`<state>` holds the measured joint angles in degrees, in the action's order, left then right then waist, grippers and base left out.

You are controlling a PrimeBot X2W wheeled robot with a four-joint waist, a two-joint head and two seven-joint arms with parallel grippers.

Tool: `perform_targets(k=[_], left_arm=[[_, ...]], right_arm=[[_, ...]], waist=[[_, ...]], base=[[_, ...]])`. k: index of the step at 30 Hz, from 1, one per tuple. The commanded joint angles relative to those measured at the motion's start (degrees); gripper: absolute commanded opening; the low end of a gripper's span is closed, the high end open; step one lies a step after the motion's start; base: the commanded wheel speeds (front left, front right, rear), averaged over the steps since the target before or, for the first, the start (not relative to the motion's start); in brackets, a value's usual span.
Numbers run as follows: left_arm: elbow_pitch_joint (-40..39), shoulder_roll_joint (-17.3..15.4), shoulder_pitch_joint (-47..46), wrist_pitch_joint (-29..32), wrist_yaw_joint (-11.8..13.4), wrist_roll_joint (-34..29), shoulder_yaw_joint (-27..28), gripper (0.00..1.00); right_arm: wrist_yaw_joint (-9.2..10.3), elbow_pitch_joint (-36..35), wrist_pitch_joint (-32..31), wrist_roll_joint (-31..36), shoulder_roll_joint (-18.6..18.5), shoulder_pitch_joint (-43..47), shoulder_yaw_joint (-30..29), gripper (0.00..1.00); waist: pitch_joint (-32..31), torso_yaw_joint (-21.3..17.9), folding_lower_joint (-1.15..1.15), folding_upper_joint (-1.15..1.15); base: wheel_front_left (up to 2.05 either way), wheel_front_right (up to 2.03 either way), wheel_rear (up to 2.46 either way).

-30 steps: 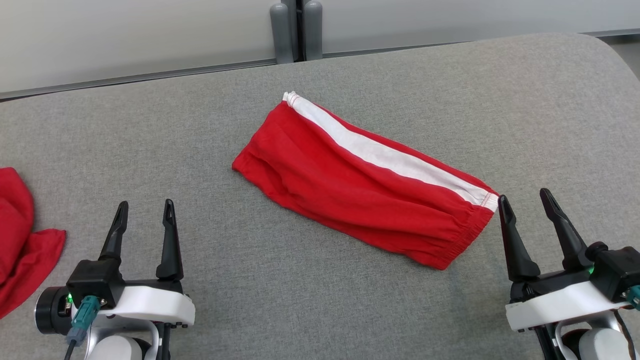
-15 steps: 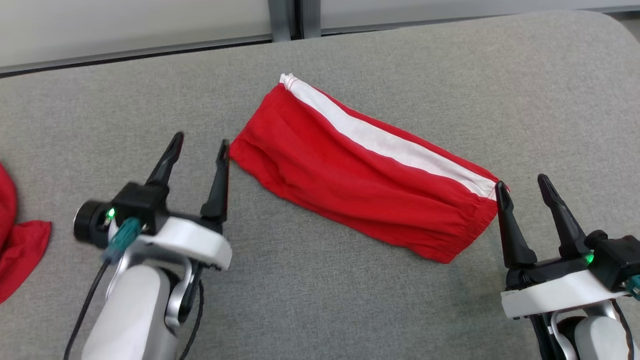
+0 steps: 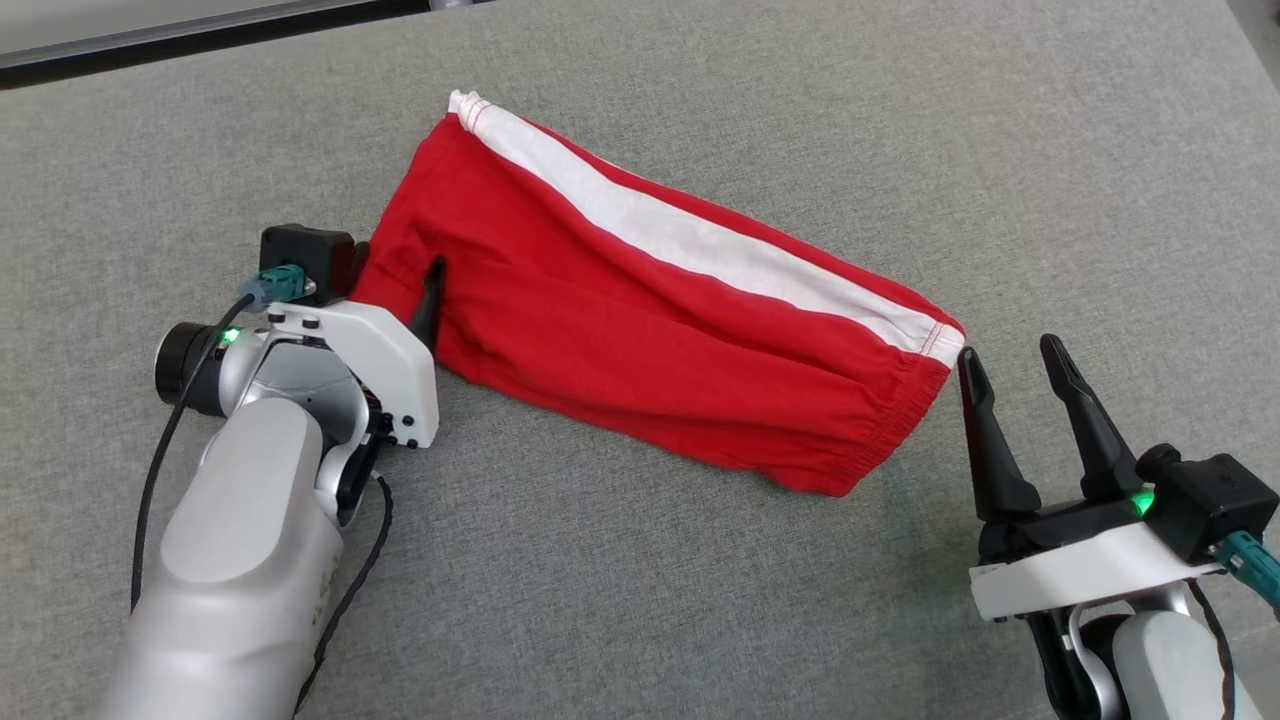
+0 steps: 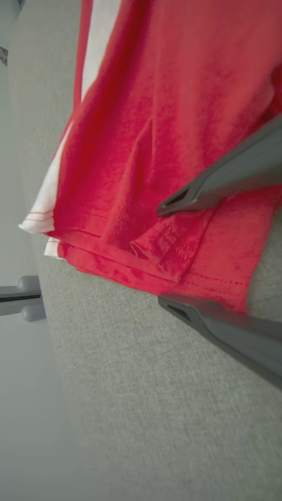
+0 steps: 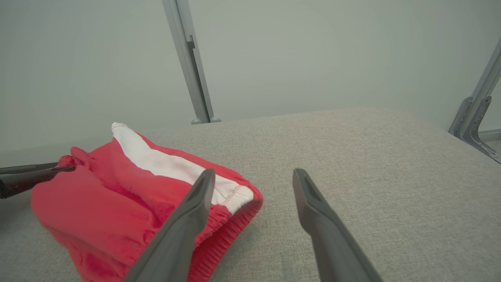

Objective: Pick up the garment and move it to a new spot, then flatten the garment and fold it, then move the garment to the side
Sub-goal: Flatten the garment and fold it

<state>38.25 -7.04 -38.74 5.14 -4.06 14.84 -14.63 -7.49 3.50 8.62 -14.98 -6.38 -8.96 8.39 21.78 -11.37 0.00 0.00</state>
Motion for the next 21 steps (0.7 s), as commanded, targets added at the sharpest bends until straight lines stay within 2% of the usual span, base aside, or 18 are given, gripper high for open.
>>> perform_targets(k=[1, 3, 4, 5, 6, 7, 13, 21], left_arm=[[2.7, -0.6, -1.6, 0.8, 0.1, 0.7, 0.5, 1.00], [5.4, -0.5, -2.0, 2.0, 0.4, 0.8, 0.4, 1.00], [6.5, -0.5, -1.8, 2.7, 0.3, 1.1, 0.2, 0.65], [7.4, -0.4, -1.7, 3.4, 0.2, 1.1, 0.0, 0.48], [8.1, -0.3, -1.5, 3.8, 0.0, 1.3, -0.2, 0.38], [8.7, -0.2, -1.3, 4.2, -0.1, 1.4, -0.3, 0.00], [9.4, 0.1, 1.1, 3.8, 0.0, 2.1, -0.7, 0.00], [5.3, 0.5, 8.6, -0.7, 2.1, 4.4, 1.1, 0.00]], right_arm=[[0.00, 0.5, 0.6, -0.5, 0.1, -0.9, 0.2, 1.00], [0.00, 0.9, 0.8, -0.6, 0.1, -0.9, 0.2, 1.00], [0.00, 1.0, 0.8, -0.8, 0.1, -1.0, 0.0, 1.00], [0.00, 1.1, 0.8, -0.7, 0.1, -1.1, 0.0, 1.00], [0.00, 1.2, 0.8, -0.8, 0.2, -1.3, -0.1, 1.00], [0.00, 1.2, 0.8, -0.9, 0.2, -1.3, -0.1, 1.00], [0.00, 1.5, 0.7, -1.2, 0.0, -1.7, 0.2, 1.00], [0.00, 1.5, 0.2, -1.7, -0.4, -0.9, -0.1, 1.00]], waist=[[0.4, -0.4, 0.00, 0.00], [0.3, -0.4, 0.00, 0.00], [0.3, -0.3, 0.00, 0.00], [0.3, -0.1, 0.00, 0.00], [0.3, 0.0, 0.00, 0.00], [0.2, 0.2, 0.00, 0.00], [-0.3, 1.6, 0.00, 0.00], [-2.0, 3.9, 0.00, 0.00]], base=[[0.00, 0.00, 0.00], [0.00, 0.00, 0.00], [0.00, 0.00, 0.00], [0.00, 0.00, 0.00], [0.00, 0.00, 0.00], [0.00, 0.00, 0.00], [0.00, 0.00, 0.00], [0.00, 0.00, 0.00]])
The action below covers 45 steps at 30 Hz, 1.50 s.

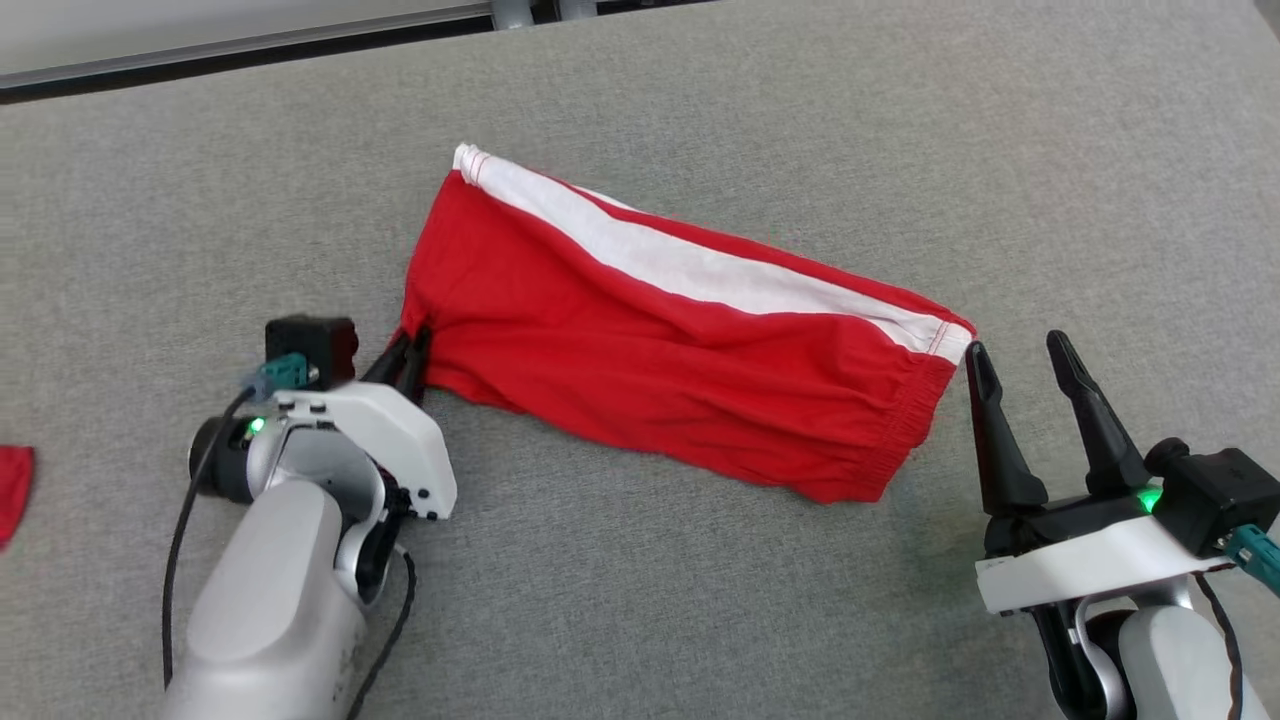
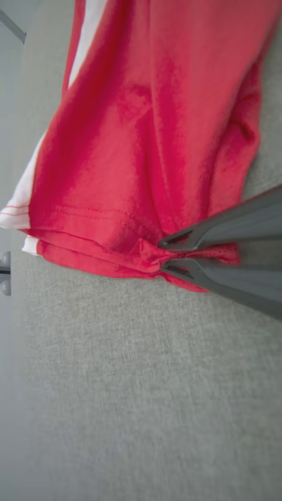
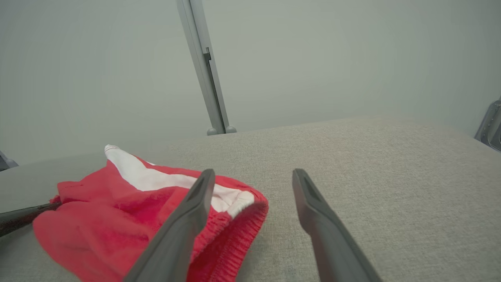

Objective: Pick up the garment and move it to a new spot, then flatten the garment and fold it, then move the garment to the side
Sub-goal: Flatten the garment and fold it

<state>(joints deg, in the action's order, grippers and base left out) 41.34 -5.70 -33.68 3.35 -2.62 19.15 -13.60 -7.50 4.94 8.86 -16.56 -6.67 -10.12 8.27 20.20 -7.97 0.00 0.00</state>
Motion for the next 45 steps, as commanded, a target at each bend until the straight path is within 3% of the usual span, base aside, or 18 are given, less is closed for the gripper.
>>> perform_targets(k=[1, 10, 18, 19, 20, 27, 31, 34, 45], left_arm=[[1.2, -0.7, 5.1, 0.6, 1.0, 0.5, 0.3, 0.00], [-13.5, 0.8, 20.7, -0.4, 4.2, 4.6, 1.8, 0.00], [-26.9, 1.1, 29.4, 1.1, 6.5, 5.3, 1.0, 0.01], [-27.8, 1.1, 29.8, 0.8, 6.6, 5.1, 0.9, 0.82], [-28.8, 1.0, 30.2, 0.2, 6.9, 4.8, 0.8, 1.00], [-32.8, 0.9, 29.7, -10.9, 7.4, 2.9, 2.3, 1.00], [-33.9, -0.1, 28.3, -16.2, 9.2, 0.1, 3.6, 1.00], [-34.5, -0.7, 27.8, -17.5, 10.3, -1.3, 4.9, 1.00], [-34.6, -4.6, 30.7, -16.6, 9.4, -2.9, 4.9, 1.00]], right_arm=[[0.01, 0.0, 0.0, -0.2, -0.3, 0.4, -0.1, 1.00], [0.02, -1.0, -2.3, -0.1, -1.7, 2.7, -1.1, 1.00], [0.01, -2.1, -4.3, 0.0, -2.6, 4.2, -1.2, 1.00], [0.01, -2.3, -4.5, 0.0, -2.6, 4.3, -1.2, 1.00], [0.01, -2.5, -4.8, 0.3, -2.7, 4.4, -1.1, 1.00], [0.01, -3.1, -5.7, 0.7, -2.9, 5.1, -1.4, 1.00], [0.01, -3.5, -6.1, 0.9, -3.1, 5.3, -1.7, 1.00], [0.01, -3.9, -6.5, 1.2, -3.3, 5.9, -2.2, 1.00], [0.01, -5.2, -8.3, 1.9, -3.9, 8.8, -2.9, 1.00]], waist=[[-0.8, 1.0, 0.00, 0.00], [-4.3, 5.9, 0.00, 0.00], [-6.2, 7.2, 0.00, 0.00], [-6.5, 7.2, 0.00, 0.00], [-6.5, 7.2, 0.00, 0.00], [-7.6, 7.0, 0.00, 0.00], [-8.8, 7.2, 0.00, 0.00], [-9.6, 7.5, 0.00, 0.00], [-12.0, 7.7, 0.00, 0.00]], base=[[0.00, 0.00, 0.00], [0.00, 0.00, 0.00], [0.00, 0.00, 0.00], [0.00, 0.00, 0.00], [0.00, 0.00, 0.00], [0.00, 0.00, 0.00], [0.00, 0.00, 0.00], [0.00, 0.00, 0.00], [0.00, 0.00, 0.00]])
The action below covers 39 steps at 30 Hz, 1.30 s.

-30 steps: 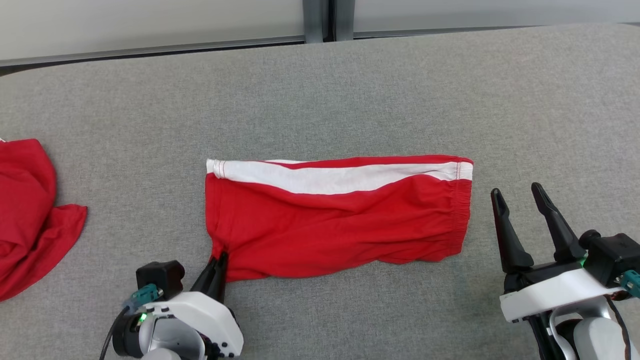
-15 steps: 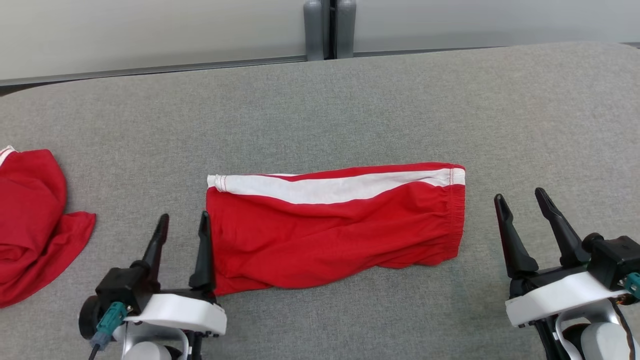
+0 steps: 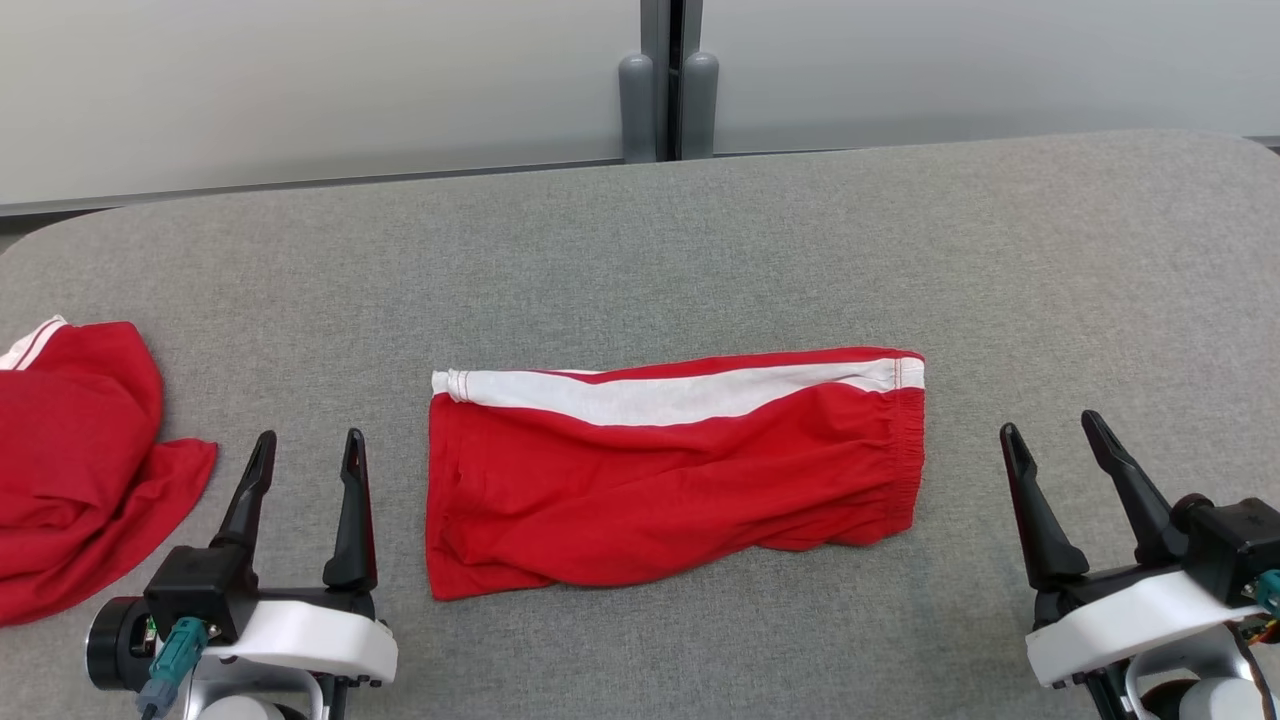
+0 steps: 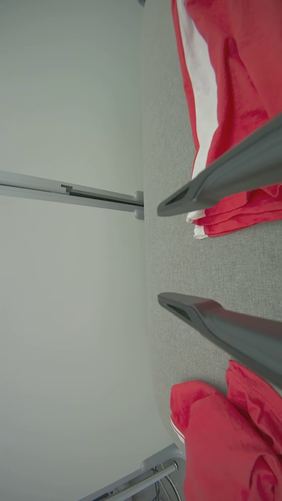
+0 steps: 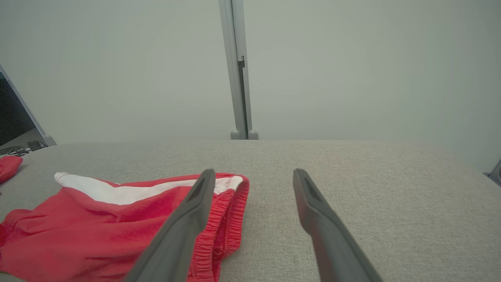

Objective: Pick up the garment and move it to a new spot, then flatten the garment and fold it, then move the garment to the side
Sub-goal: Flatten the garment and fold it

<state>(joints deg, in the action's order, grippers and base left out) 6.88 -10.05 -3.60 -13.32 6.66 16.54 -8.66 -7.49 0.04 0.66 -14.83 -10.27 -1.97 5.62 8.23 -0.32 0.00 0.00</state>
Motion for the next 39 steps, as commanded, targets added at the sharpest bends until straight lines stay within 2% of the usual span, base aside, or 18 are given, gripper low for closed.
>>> perform_targets(k=[1, 12, 19, 26, 32, 39], left_arm=[[-0.3, -0.4, 0.8, 0.1, 0.2, -0.2, 0.0, 1.00], [-1.4, -0.7, 0.7, 0.9, 0.7, 0.1, -0.6, 1.00], [-2.4, -0.6, -0.9, 1.4, 0.8, -0.2, -1.4, 1.00], [-2.2, 0.6, -3.8, 0.7, 0.0, -0.4, -3.0, 1.00], [-1.2, 0.9, -5.7, 0.2, -0.5, -0.4, -3.9, 1.00], [-0.9, 0.9, -6.8, -0.3, -0.1, -0.3, -3.7, 1.00]], right_arm=[[0.00, -0.4, -0.2, 0.3, -0.2, 0.8, -0.3, 1.00], [0.00, -1.1, -0.9, 0.3, 0.2, 1.0, -0.6, 1.00], [0.00, 1.4, -1.7, -0.6, -0.1, -1.1, 0.9, 1.00], [0.00, 10.8, -2.1, -2.9, 0.2, -6.5, 5.1, 1.00], [0.00, 21.7, 0.1, -5.4, 0.5, -11.2, 4.7, 1.00], [-0.01, 28.4, 0.3, -9.3, 0.7, -14.4, 9.0, 1.00]], waist=[[-0.1, 0.0, 0.00, 0.00], [-0.1, 0.5, 0.00, 0.00], [2.0, 1.3, 0.00, 0.00], [6.3, 3.2, 0.00, 0.00], [8.6, 4.9, 0.00, 0.00], [9.8, 5.5, 0.00, 0.00]], base=[[0.00, 0.00, 0.00], [0.00, 0.00, 0.00], [0.00, 0.00, 0.00], [0.00, 0.00, 0.00], [0.00, 0.00, 0.00], [0.00, 0.00, 0.00]])
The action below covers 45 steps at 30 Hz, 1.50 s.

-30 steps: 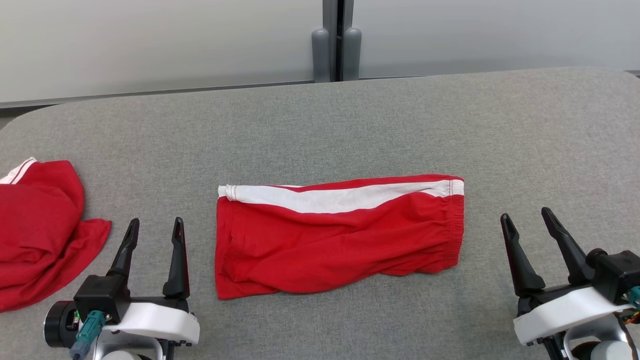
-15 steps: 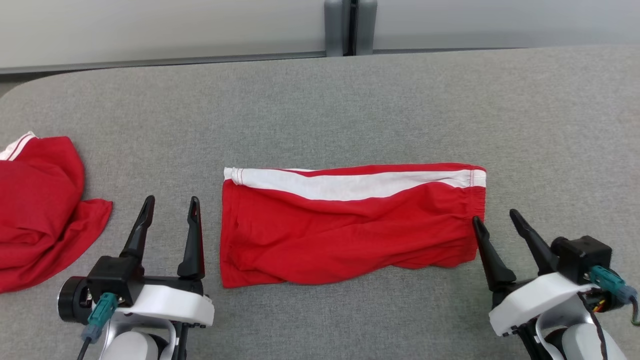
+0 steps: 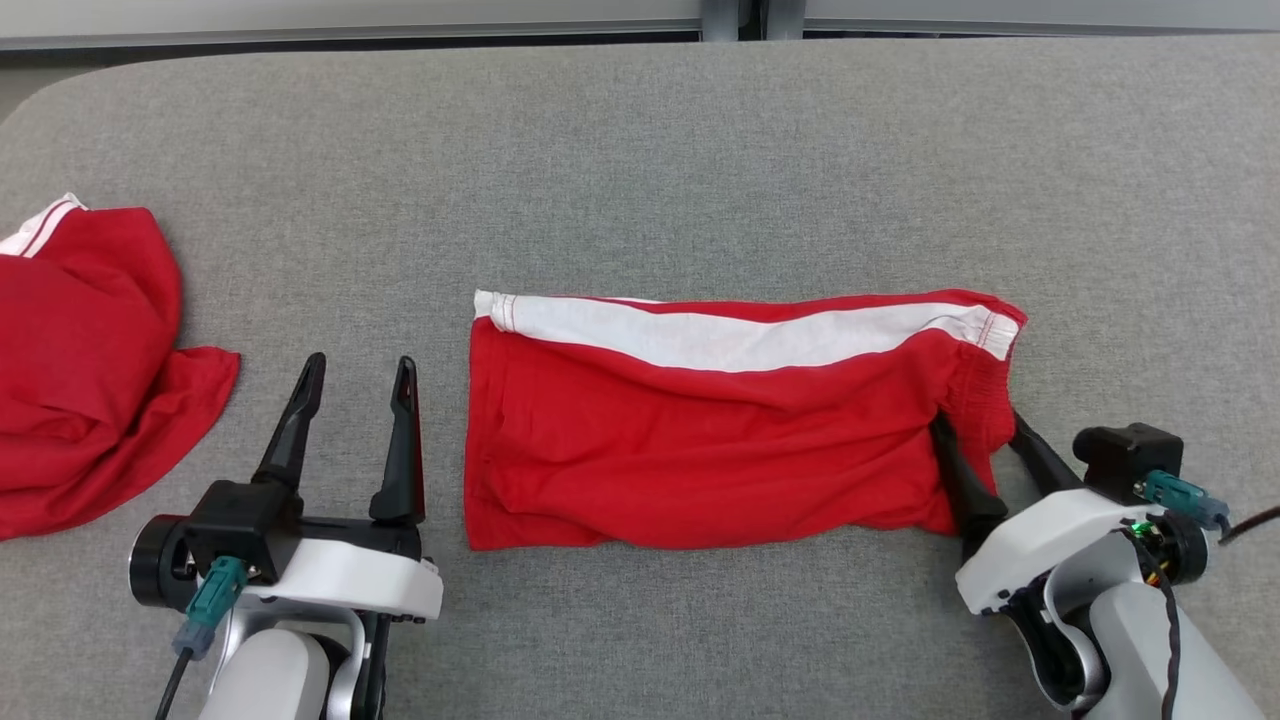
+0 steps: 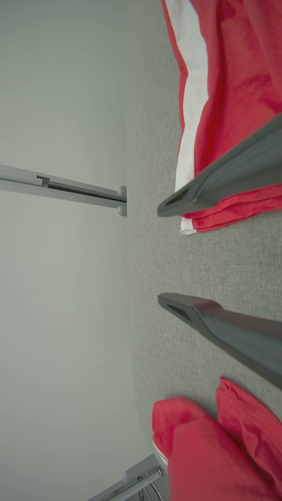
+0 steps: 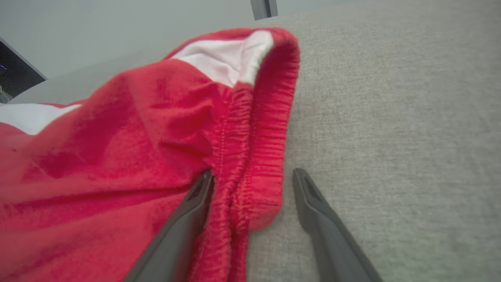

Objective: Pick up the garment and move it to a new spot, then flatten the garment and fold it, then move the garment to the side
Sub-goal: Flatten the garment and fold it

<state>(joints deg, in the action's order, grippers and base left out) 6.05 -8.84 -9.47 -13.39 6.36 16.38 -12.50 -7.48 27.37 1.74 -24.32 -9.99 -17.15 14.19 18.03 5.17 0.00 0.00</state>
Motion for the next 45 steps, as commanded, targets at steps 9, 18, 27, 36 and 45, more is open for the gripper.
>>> perform_targets(k=[9, 18, 27, 36, 45], left_arm=[[-0.1, -0.3, -1.6, -0.7, 0.3, -0.2, 0.0, 1.00], [-0.1, -0.5, -1.4, -0.7, 0.4, -0.1, -0.7, 1.00], [-0.2, -0.7, -0.8, -0.2, 0.9, 0.2, -1.0, 1.00], [-0.6, -1.1, -1.0, 0.6, 1.2, 0.6, -1.2, 1.00], [0.1, 0.0, -3.3, 0.6, 0.3, 0.6, -3.2, 1.00]], right_arm=[[-0.09, 4.5, 0.8, -7.5, -0.9, -1.8, 7.5, 0.00], [0.13, 5.0, 6.0, -12.2, -6.8, 2.6, 5.8, 0.00], [0.03, -2.5, 6.8, -17.4, -12.0, 4.2, 5.9, 0.00], [-0.02, -23.1, -4.8, -34.0, -15.5, 2.7, 10.3, 0.00], [-0.02, -22.9, -12.2, -39.3, -10.0, -4.8, 19.9, 0.00]], waist=[[0.3, -0.4, 0.00, 0.00], [-1.3, -0.7, 0.00, 0.00], [-2.2, -1.8, 0.00, 0.00], [-2.2, -2.6, 0.00, 0.00], [-0.8, 0.5, 0.00, 0.00]], base=[[0.00, 0.00, 0.00], [0.00, 0.00, 0.00], [0.00, 0.00, 0.00], [0.00, 0.00, 0.00], [0.00, 0.00, 0.00]])
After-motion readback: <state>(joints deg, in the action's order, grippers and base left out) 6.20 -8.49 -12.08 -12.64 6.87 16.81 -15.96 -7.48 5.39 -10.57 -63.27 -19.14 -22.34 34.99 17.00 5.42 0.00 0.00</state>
